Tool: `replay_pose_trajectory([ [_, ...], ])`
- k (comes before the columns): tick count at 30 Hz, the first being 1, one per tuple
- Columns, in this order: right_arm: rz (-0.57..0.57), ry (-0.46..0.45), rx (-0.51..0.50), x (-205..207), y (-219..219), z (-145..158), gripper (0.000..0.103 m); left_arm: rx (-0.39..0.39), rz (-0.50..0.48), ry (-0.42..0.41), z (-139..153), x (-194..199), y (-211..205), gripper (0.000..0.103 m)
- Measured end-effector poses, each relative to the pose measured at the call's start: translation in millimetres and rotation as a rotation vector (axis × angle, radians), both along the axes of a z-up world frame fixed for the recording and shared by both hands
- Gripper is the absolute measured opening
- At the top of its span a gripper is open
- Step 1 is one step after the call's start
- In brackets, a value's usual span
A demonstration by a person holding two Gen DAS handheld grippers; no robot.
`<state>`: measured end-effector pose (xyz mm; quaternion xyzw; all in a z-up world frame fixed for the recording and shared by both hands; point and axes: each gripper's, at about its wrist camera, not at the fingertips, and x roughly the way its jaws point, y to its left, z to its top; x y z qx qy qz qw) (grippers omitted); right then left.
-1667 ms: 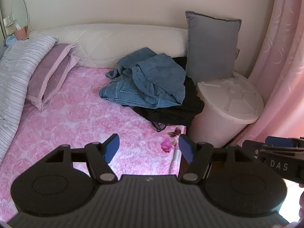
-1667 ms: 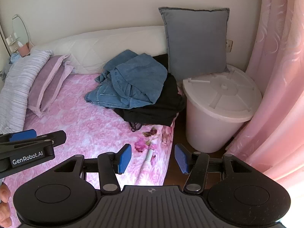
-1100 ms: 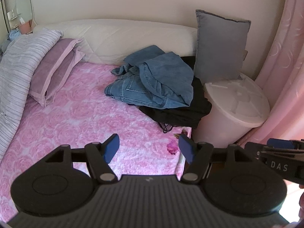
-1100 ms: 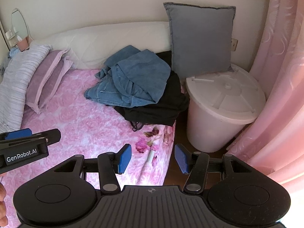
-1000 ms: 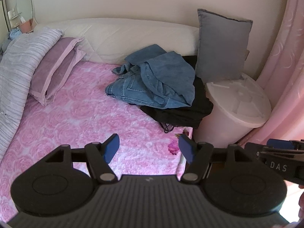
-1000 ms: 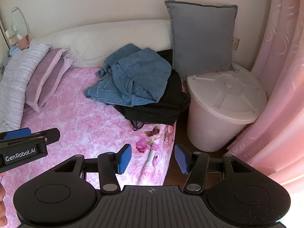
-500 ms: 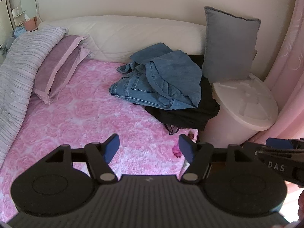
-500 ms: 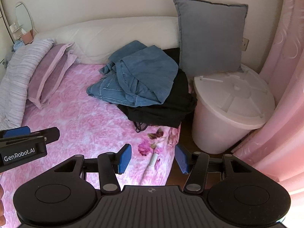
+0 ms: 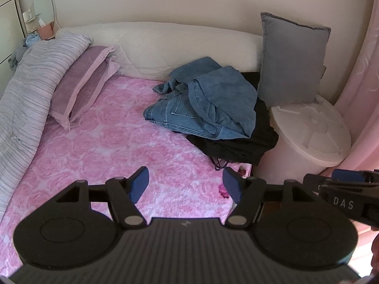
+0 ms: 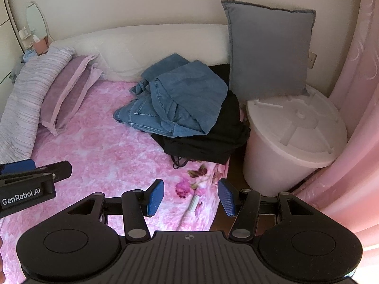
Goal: Fold clothes
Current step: 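Move both grippers toward the pile of blue jeans on the bed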
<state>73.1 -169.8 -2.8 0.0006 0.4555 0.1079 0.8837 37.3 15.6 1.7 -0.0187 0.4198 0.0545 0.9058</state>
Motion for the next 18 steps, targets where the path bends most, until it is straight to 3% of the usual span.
replay_pose_trajectory([
  [18,-0.09,-0.067,-0.023,-55.3,4.6,15.4,0.054,-0.038,-0.081,-0.041,0.3,-39.9,12.1,0.066],
])
